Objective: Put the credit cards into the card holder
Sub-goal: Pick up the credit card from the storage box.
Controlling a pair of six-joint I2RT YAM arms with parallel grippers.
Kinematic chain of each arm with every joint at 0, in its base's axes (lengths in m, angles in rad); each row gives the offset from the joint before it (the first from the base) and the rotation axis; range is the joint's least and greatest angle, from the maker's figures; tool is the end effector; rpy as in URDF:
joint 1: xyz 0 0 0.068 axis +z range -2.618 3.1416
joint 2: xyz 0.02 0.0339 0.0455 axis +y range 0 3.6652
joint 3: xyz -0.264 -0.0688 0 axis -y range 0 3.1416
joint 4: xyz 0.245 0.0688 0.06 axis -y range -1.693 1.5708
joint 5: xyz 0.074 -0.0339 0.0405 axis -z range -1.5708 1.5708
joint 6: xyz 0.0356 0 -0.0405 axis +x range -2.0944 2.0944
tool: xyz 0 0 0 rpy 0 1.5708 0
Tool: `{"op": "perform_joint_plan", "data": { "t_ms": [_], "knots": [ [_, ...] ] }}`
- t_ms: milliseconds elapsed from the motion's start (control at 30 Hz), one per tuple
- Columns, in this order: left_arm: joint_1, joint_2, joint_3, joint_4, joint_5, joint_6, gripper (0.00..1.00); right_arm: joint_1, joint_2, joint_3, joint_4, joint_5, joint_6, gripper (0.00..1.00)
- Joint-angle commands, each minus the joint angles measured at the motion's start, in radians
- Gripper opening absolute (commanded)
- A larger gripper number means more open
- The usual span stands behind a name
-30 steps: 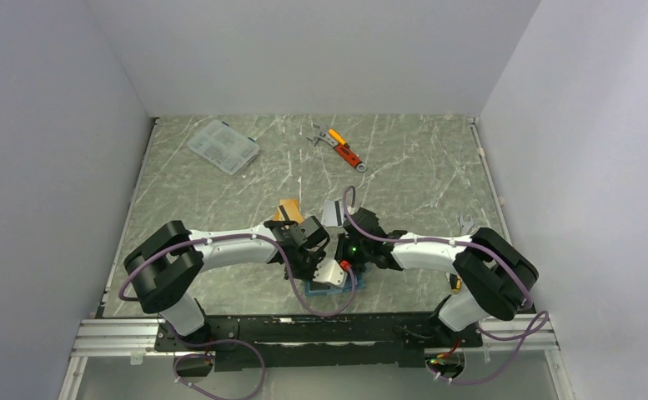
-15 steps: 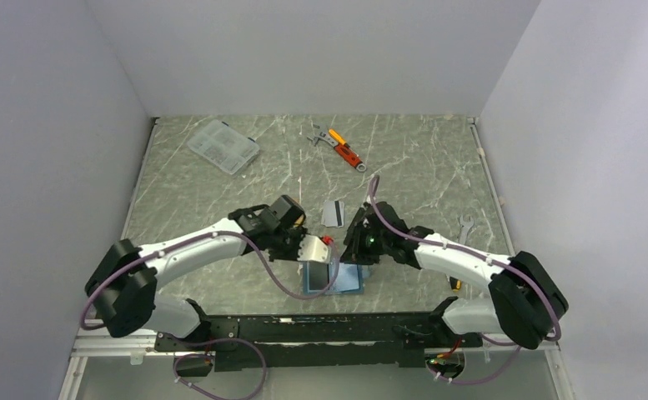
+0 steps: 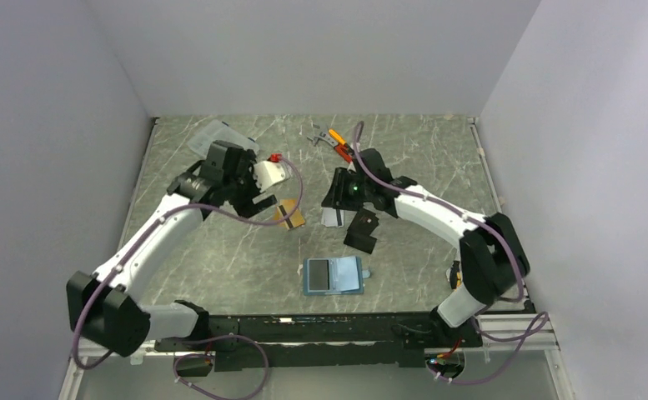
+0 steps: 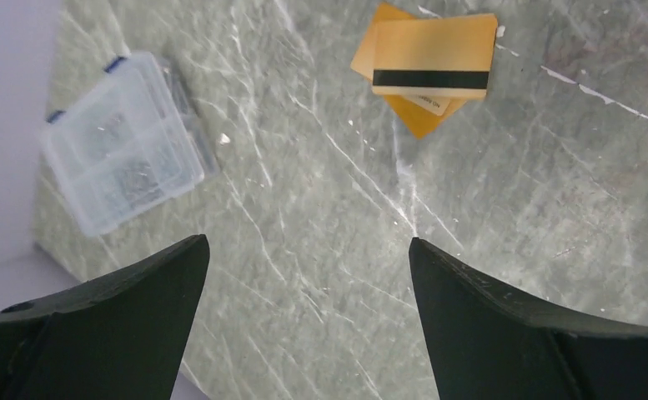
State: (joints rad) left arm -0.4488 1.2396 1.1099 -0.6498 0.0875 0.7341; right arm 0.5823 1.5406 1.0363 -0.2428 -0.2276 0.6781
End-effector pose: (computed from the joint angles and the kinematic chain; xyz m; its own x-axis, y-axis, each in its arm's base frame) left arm 0.2353 -0.1168 0.3140 -0.1431 0.8096 -0.5692 0.7867 0.4420 0.4309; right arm 0.2756 0.1911 0.2377 -0.8648 0.1623 -0.4752 -0.1689 0.7972 0.5796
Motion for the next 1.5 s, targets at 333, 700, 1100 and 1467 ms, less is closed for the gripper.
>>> {"op": "perform_joint_plan", "data": {
  "t_ms": [333, 700, 1100, 1467],
  "knots": [
    [0.114, 0.298, 0.077, 0.043, 0.347, -0.287, 0.99, 0.000, 0.278, 0.223, 0.088, -0.053, -0.055, 0.37],
    [0.149, 0.503, 0.074, 0.215, 0.469, -0.507, 0.59, 0.006, 0.457, 0.295, 0.186, -0.184, 0.023, 0.20],
    [0.198, 0.532, -0.049, 0.345, 0.559, -0.677, 0.63, 0.018, 0.515, 0.230, 0.330, -0.288, 0.114, 0.18],
    [0.198, 0.521, -0.094, 0.376, 0.506, -0.709, 0.62, 0.025, 0.547, 0.200, 0.324, -0.283, 0.118, 0.16]
  ]
}}
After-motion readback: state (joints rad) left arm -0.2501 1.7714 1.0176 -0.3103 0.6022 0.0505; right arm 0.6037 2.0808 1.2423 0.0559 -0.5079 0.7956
